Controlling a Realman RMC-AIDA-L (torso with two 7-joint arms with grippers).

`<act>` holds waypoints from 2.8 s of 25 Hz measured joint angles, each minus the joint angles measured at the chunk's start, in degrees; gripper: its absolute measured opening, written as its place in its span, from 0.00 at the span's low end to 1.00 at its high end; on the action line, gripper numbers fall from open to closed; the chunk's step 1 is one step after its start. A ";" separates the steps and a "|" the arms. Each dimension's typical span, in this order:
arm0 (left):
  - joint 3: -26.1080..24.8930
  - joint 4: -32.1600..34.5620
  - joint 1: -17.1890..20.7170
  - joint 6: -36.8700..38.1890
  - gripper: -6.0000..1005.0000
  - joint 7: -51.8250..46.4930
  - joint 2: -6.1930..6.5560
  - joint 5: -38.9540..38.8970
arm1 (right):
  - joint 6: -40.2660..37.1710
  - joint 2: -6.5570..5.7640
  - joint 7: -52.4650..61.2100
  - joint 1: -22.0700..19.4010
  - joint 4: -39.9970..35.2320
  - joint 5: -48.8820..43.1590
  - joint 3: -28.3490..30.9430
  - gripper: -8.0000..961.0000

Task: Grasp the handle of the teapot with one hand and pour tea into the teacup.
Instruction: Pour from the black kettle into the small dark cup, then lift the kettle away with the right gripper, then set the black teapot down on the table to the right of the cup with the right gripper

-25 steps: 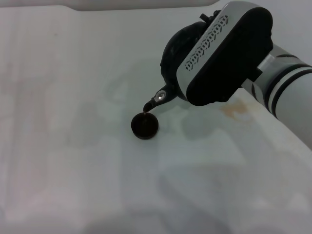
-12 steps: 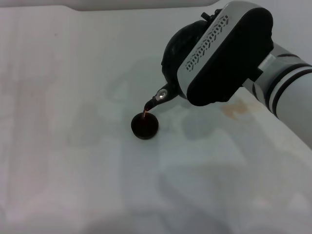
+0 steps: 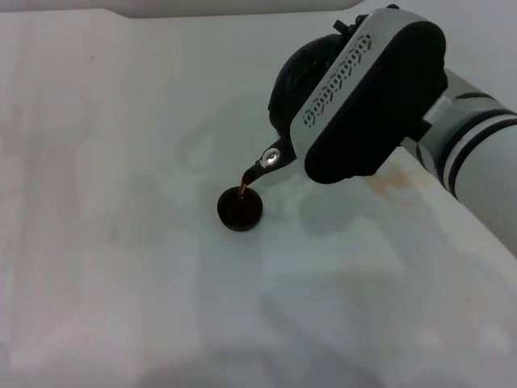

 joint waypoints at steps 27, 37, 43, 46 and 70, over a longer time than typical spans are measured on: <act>0.00 0.00 0.00 0.25 0.87 0.00 0.03 -0.56 | 0.27 -0.02 1.10 0.00 -0.26 -0.68 -0.13 0.13; 0.00 -0.20 -0.08 -0.11 0.87 0.00 0.03 -0.56 | 0.26 -0.11 3.72 -0.87 -0.11 0.21 -0.38 0.13; 0.00 -0.48 -0.08 0.29 0.87 -0.02 0.03 -0.54 | -0.06 -0.15 4.41 -1.20 -0.05 2.12 0.32 0.14; 0.00 -0.54 -0.08 0.32 0.87 -0.04 0.03 -0.53 | -0.19 -0.30 5.62 -1.28 -0.02 2.76 0.41 0.14; 0.40 -0.52 0.50 -0.26 0.87 -0.18 -0.02 -0.04 | -17.38 -1.18 6.11 -15.85 0.37 26.67 18.55 0.19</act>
